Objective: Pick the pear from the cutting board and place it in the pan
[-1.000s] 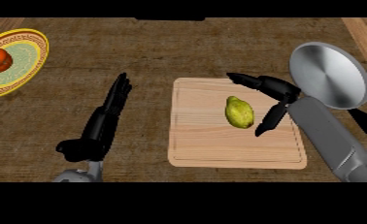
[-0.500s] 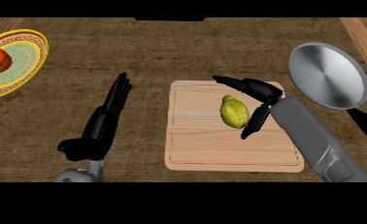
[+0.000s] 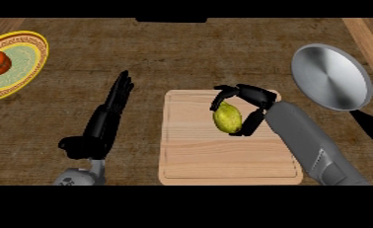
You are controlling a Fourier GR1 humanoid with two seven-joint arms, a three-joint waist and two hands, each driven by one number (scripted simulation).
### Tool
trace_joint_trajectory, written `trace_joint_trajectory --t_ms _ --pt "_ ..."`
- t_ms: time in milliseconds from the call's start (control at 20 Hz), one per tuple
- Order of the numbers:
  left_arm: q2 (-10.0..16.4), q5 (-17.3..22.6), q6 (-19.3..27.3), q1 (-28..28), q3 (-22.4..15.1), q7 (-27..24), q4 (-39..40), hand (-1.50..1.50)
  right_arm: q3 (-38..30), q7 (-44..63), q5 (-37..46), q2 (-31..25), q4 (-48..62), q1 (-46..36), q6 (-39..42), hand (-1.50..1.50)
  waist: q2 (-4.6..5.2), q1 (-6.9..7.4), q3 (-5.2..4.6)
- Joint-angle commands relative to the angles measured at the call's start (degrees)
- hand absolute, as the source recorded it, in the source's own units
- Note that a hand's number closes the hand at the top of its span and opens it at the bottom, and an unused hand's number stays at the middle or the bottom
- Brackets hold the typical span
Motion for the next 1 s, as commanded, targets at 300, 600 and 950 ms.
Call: trace_joint_trajectory --t_ms 300,600,950 --pt "-2.07 -2.11 1.04 0.71 -0.47 0.06 0.48 0.0 -2.09 -7.4 2.01 3.0 5.23 -0.35 -0.64 1.5 0.56 -0.21 0.33" --pt "-0.08 -0.15 -1.66 1.95 1.37 1.01 -1.56 0.0 -10.85 -6.53 -3.43 -0.47 8.75 -2.3 -5.97 1.5 0.56 -0.1 0.33" --pt "0.81 -0.58 0.37 5.27 3.07 0.76 -0.63 0.0 -6.37 21.67 7.64 -7.63 7.41 -5.98 -37.96 1.5 -3.0 -5.24 -0.63"
